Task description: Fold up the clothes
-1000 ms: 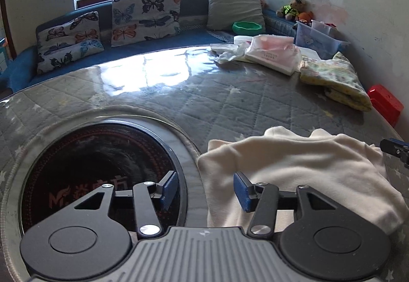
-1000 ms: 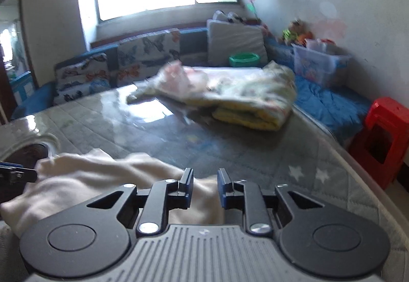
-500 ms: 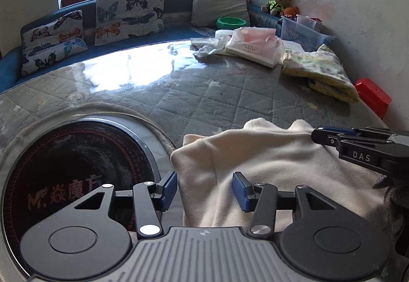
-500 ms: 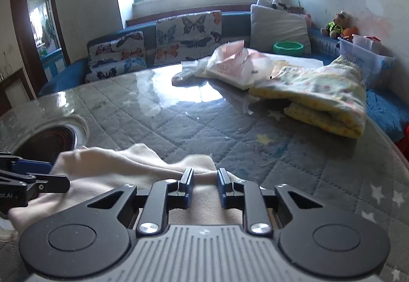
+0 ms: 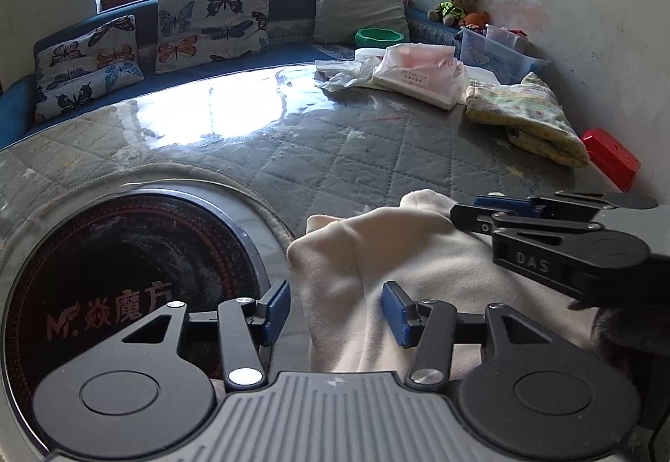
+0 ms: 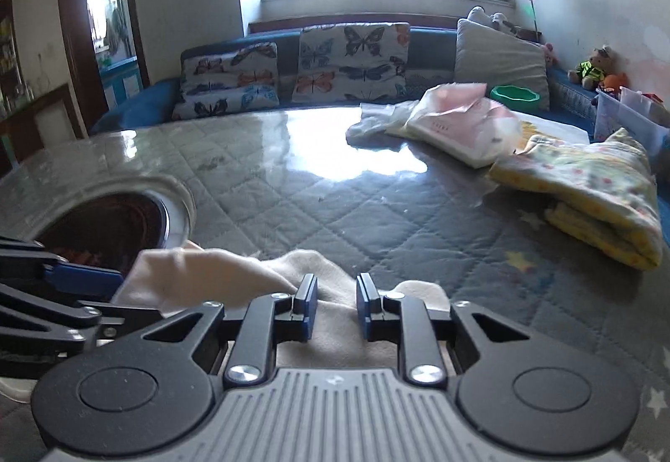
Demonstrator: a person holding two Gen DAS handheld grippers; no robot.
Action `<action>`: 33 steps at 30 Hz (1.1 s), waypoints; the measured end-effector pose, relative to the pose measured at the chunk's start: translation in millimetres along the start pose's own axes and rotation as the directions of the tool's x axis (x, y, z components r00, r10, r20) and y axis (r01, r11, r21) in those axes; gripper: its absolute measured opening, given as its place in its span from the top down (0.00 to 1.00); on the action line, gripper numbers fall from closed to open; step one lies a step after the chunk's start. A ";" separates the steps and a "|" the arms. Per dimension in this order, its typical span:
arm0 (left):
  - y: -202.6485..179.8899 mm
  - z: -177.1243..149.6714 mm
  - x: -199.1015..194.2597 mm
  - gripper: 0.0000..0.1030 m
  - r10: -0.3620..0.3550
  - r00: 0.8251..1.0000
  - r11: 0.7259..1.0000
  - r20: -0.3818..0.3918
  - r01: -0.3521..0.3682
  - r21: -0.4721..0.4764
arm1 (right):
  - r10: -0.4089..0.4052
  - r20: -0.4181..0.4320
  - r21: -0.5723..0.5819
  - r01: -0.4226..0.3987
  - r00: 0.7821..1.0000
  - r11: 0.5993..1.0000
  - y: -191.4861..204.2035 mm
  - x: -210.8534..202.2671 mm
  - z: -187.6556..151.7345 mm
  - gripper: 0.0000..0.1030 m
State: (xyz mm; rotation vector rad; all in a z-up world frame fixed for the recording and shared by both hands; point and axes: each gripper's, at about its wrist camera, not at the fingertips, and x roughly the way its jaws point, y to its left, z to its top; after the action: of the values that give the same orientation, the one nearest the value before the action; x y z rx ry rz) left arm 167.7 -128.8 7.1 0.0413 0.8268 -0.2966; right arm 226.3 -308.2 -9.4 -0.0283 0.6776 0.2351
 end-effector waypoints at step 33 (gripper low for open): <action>13.5 -29.8 -24.3 0.47 0.043 0.999 0.999 0.032 -0.044 0.023 | 0.088 -0.005 -0.086 -0.088 0.996 0.992 26.6 -88.2 -54.0 0.76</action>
State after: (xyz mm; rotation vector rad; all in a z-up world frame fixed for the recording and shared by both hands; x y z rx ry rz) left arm 134.5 -105.4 3.5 0.0763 0.7900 -0.2649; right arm 120.5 -306.0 4.9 -0.0809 0.6705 0.3489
